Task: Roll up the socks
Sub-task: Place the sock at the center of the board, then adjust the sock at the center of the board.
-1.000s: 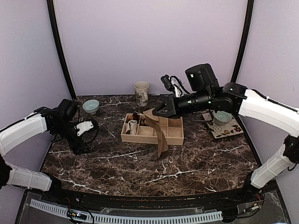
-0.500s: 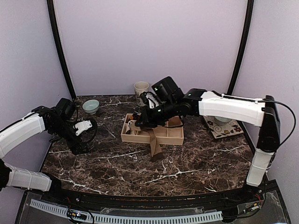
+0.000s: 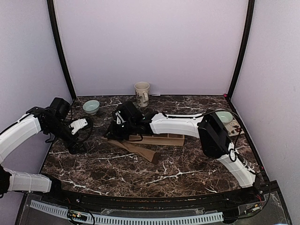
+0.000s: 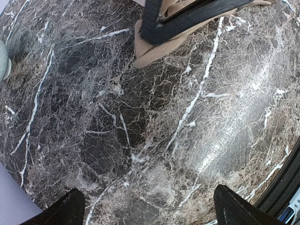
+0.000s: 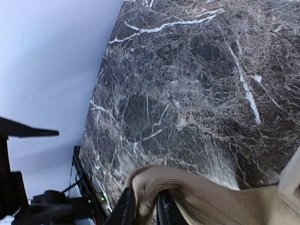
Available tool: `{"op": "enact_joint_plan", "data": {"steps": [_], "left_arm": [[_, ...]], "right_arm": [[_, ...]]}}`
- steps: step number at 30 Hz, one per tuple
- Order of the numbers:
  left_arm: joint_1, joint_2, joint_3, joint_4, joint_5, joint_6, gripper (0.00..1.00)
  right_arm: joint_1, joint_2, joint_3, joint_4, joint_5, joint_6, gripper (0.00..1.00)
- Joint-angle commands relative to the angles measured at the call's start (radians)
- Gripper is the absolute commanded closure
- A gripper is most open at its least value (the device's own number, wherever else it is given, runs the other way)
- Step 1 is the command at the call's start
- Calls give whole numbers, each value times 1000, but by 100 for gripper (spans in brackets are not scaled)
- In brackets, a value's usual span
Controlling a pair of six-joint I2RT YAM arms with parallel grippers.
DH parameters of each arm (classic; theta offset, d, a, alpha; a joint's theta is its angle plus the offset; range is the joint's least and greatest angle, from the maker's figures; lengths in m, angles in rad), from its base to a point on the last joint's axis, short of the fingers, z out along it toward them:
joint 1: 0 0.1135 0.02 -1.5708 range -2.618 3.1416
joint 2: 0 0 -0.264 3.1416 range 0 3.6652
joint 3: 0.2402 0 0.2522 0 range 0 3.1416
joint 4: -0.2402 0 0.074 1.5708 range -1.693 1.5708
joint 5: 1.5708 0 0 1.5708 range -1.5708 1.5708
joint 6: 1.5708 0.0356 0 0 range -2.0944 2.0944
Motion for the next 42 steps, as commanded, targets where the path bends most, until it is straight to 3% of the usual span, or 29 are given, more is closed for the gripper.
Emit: {"op": "enact_joint_plan", "data": {"steps": [1,5,10,15,20,24,28,34,42], "left_arm": [[7,-23,-9,-24,21,28,1],[7,-2,-2,-5,4,30,1],[8,36,17,10,20,20,1],[7,80,8,54,18,19,1],[5,143,18,127,5,-6,1],[3,187,29,163,27,12,1],[2,245,42,200,32,30,2],[3,335,86,214,76,37,5],[3,379,111,195,127,63,10]], "right_arm": [[5,80,123,116,-90,77,67],[-6,105,148,137,-178,80,52],[-18,-7,59,127,-207,-29,44],[-52,-214,-208,42,-134,-190,42],[-47,-397,-471,-129,121,-439,38],[-11,-550,-730,-84,331,-568,31],[28,-636,-899,-34,508,-668,29],[32,-640,-943,-28,547,-777,27],[31,-570,-891,-35,480,-885,23]]}}
